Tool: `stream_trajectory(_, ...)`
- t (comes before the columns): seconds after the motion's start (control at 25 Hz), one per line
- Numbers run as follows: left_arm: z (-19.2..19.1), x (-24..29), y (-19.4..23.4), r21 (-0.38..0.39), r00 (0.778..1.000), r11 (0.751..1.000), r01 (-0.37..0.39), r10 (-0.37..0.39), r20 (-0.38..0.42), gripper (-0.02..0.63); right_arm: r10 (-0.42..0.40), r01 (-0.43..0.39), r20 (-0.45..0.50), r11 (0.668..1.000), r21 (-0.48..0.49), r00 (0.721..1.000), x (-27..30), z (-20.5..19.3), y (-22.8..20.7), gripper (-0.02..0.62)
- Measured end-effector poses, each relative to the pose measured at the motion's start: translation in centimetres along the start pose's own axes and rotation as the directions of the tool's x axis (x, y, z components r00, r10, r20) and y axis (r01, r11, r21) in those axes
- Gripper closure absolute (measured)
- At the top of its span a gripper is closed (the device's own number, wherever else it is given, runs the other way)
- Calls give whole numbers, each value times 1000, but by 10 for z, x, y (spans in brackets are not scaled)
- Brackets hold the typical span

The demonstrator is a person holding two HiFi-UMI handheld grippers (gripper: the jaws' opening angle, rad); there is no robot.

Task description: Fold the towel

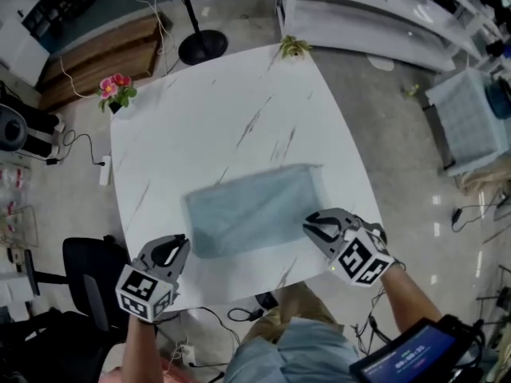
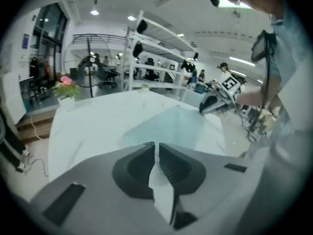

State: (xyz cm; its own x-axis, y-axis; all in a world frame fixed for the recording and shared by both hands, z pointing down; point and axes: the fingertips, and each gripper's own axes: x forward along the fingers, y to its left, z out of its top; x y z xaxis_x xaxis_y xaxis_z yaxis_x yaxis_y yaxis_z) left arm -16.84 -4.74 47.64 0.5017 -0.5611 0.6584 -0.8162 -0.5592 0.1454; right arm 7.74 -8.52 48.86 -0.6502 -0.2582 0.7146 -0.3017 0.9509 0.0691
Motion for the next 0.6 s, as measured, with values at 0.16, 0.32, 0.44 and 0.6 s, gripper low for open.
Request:
stream_trajectory(0.16, -49, 33, -31, 84, 990, 996, 23, -11, -140, 574, -25, 23, -125, 1000, -21, 992, 19, -36, 13, 564)
stream_trajectory(0.32, -51, 40, -22, 19, 987, 999, 42, -38, -157, 581, -3, 5, -148, 1000, 12, 989, 17, -52, 14, 580)
stream_trajectory(0.44, -53, 39, -17, -5, 985, 999, 52, -52, -162, 581, 12, -10, -152, 1000, 13, 988, 14, -54, 13, 580)
stream_trajectory(0.6, -55, 36, -12, -55, 989, 997, 49, -56, -134, 581, 20, -20, -159, 1000, 5, 987, 17, -52, 17, 580)
